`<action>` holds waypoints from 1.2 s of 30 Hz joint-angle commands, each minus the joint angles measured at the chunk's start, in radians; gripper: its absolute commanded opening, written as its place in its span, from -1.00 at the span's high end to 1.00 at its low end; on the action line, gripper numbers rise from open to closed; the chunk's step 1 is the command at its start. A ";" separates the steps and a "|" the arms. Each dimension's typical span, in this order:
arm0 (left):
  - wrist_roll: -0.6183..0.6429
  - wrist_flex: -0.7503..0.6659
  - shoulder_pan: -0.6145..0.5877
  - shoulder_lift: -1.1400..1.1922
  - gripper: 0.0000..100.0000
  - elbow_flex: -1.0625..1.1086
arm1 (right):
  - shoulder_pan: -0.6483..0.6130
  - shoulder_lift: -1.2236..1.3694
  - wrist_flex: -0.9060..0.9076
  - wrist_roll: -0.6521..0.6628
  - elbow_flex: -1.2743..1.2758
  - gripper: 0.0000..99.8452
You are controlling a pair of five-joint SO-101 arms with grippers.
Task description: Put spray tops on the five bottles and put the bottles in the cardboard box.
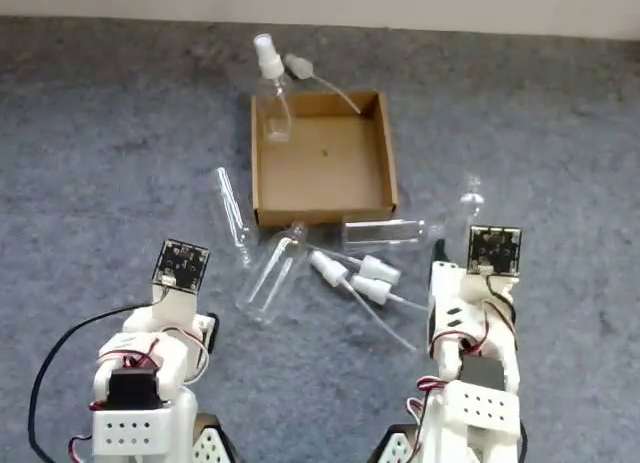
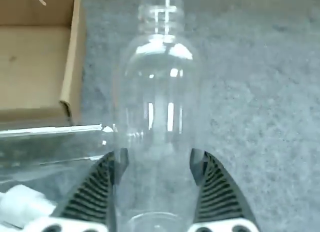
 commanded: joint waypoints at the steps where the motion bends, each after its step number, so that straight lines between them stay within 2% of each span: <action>1: 0.009 0.012 0.021 0.010 0.66 0.021 | -0.015 -0.076 0.008 -0.003 0.131 0.98; 10: 0.009 0.012 0.021 0.010 0.66 0.021 | 0.004 -0.196 0.252 -0.003 0.145 0.98; 24: 0.009 0.012 0.021 0.010 0.66 0.021 | 0.002 -0.208 0.572 -0.003 0.145 0.98; 36: 0.009 0.012 0.021 0.010 0.66 0.021 | 0.002 -0.208 0.570 -0.003 0.145 0.98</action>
